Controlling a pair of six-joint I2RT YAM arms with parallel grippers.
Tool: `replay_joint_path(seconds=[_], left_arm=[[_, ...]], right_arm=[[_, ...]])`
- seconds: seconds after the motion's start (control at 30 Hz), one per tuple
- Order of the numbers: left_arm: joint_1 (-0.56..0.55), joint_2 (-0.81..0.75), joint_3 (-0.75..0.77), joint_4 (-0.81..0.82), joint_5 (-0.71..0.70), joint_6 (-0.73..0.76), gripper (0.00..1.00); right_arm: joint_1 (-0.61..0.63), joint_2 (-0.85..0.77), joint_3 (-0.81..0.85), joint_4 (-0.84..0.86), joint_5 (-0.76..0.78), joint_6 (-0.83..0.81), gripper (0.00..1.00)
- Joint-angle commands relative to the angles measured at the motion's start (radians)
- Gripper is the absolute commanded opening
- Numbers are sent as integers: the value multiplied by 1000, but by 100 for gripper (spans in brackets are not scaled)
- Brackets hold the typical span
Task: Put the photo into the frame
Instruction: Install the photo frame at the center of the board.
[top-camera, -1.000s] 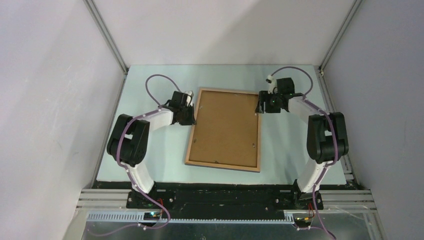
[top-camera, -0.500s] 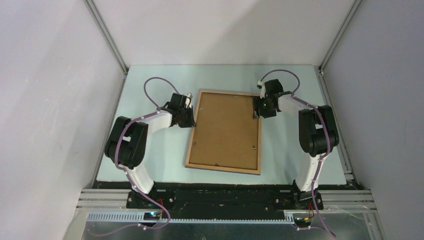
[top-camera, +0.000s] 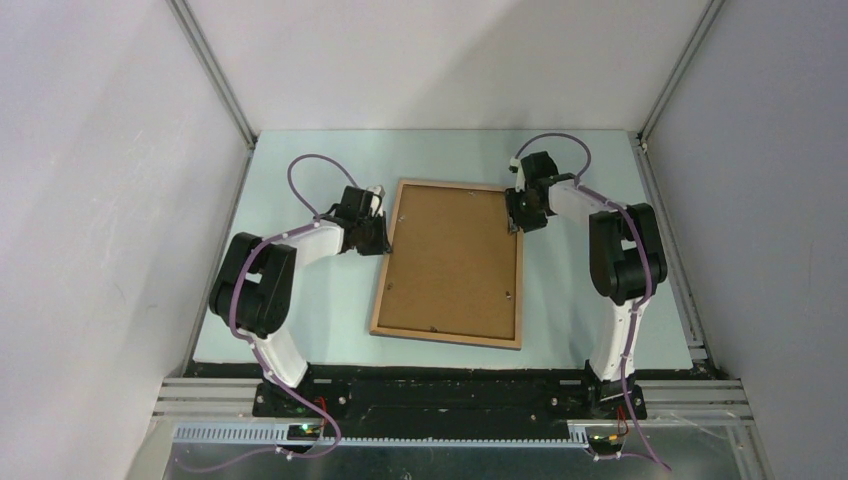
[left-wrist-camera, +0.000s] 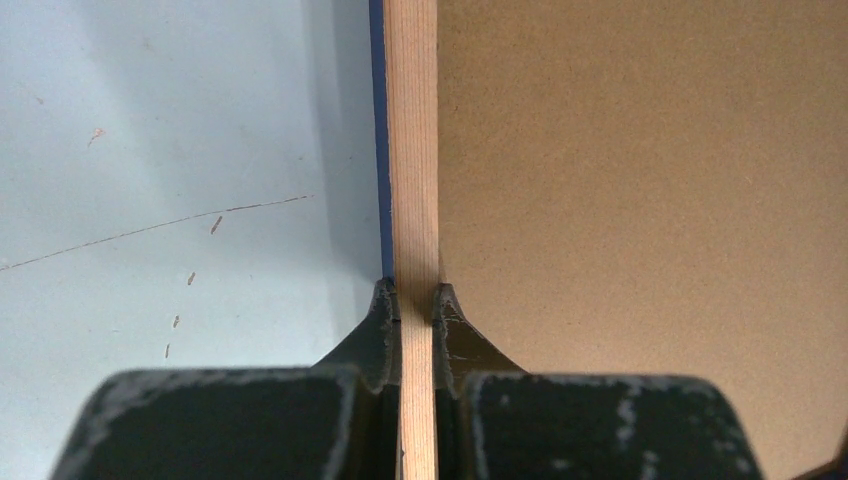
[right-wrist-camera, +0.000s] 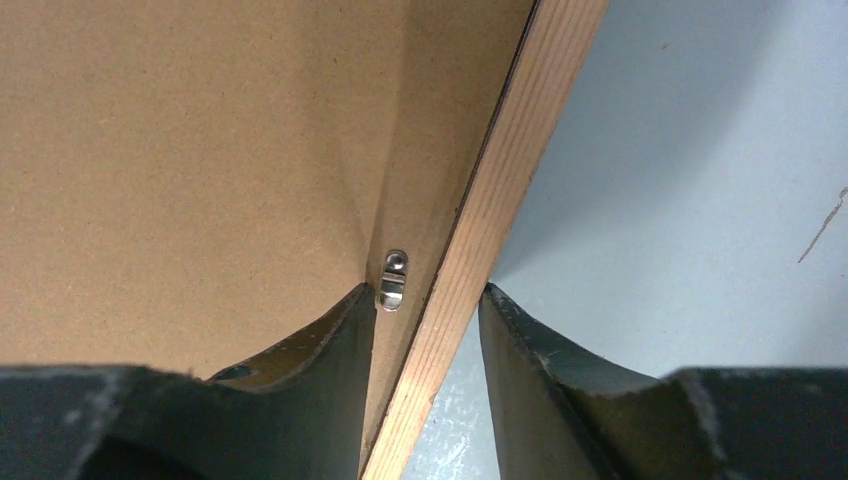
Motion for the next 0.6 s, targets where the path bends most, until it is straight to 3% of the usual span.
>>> replay_joint_path(seconds=[0.0, 0.27, 0.57], left_arm=[[-5, -16, -18, -55, 72, -15, 0], [-5, -12, -16, -56, 74, -14, 0], [-5, -15, -15, -55, 76, -12, 0]], right_arm=[[8, 24, 42, -23, 26, -10, 44], [8, 29, 47, -31, 21, -30, 31], [7, 30, 53, -33, 5, -37, 27]])
